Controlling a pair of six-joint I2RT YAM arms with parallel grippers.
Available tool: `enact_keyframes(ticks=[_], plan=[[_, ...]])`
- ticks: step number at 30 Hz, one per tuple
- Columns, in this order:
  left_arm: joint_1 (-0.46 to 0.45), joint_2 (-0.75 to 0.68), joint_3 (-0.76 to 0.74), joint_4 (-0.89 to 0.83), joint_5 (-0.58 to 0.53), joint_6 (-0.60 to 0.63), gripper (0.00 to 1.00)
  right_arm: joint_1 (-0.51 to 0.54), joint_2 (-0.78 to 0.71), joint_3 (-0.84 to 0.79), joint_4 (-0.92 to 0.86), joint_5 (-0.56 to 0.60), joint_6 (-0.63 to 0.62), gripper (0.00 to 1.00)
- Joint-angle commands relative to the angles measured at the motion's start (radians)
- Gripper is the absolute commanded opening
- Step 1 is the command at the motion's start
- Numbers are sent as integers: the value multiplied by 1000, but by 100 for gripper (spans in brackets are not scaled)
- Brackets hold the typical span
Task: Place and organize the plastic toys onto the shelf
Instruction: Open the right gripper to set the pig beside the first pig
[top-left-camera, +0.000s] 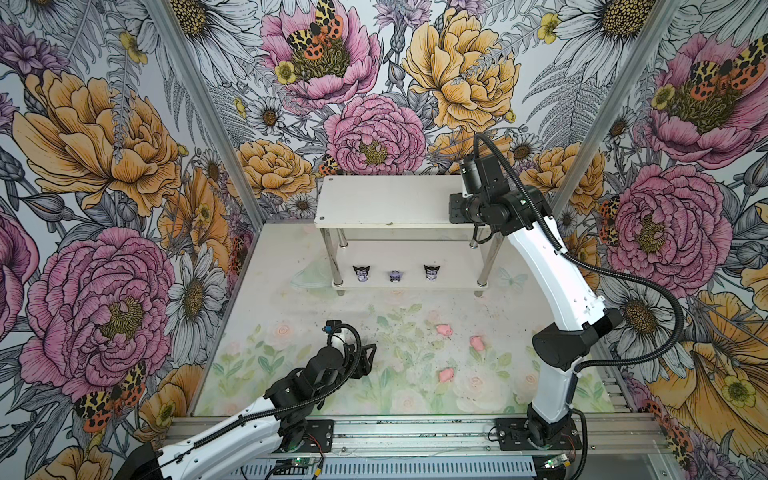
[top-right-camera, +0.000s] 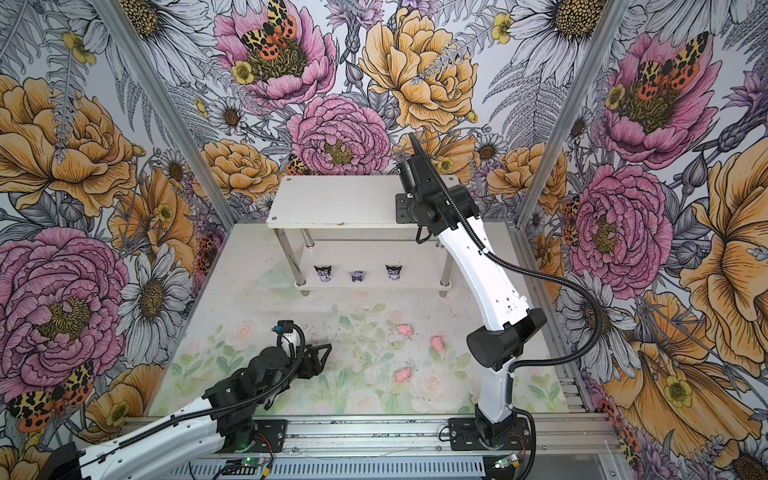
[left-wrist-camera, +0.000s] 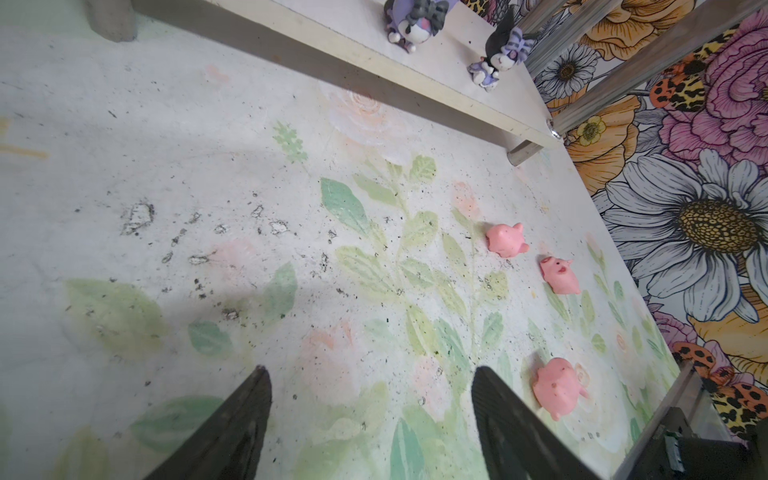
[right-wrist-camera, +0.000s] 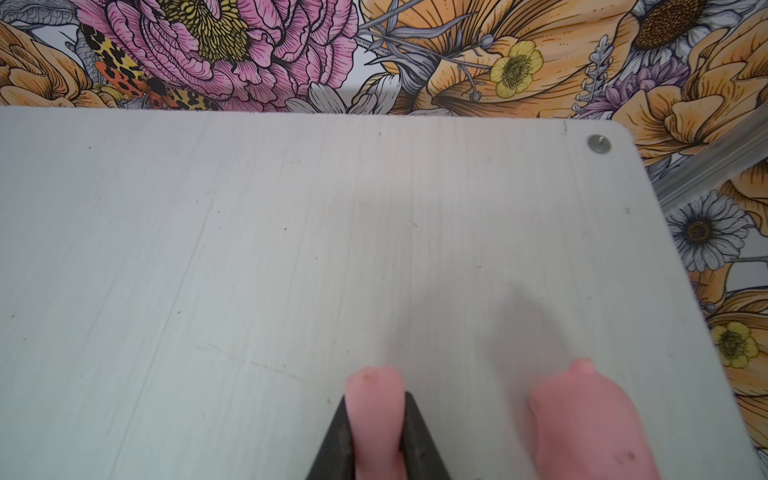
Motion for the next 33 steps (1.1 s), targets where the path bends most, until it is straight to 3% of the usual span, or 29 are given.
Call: enact_keyframes(ticks=[1,4,14,24,33], plan=[[10,6,-4,37,-22,3,78,-7,22,25,-6,-15,14,22],[9,3,-4,35,-26,3,78,-8,28,26,-5,-22,19,34],[9,-27,-6,10,-33,2,79,-12,30,25,-7,-21,25,42],[11,-42,-7,-3,-34,0,79,-9,10,24,-17,-52,40,57],[14,-45,2,-14,-44,15,79,10,-88,-12,-28,-79,52,59]])
